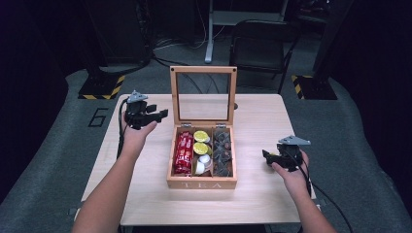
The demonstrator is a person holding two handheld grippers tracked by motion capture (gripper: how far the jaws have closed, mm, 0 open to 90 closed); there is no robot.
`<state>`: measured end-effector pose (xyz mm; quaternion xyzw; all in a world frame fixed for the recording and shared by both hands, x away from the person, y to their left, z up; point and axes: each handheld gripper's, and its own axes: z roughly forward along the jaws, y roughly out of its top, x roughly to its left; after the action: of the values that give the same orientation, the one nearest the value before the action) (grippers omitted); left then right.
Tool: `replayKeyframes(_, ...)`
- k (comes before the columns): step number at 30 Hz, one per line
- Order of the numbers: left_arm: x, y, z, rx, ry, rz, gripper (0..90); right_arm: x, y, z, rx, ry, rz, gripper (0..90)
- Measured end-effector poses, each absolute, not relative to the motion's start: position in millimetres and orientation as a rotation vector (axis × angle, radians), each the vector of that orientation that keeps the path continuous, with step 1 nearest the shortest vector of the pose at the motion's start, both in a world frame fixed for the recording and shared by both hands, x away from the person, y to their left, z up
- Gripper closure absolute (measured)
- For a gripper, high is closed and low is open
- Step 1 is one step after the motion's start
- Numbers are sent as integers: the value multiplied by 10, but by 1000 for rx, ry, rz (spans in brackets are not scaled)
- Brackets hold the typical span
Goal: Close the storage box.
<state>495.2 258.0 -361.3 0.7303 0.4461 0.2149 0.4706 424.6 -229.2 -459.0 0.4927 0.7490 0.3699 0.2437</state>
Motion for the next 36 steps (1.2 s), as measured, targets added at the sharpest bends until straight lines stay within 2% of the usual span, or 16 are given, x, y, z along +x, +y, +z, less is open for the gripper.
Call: replayKeyframes(36, 4967, 2585, -3621, 1773, 1099, 519, 426, 4627, -1780, -3704, 1165, 2106, 1102, 329)
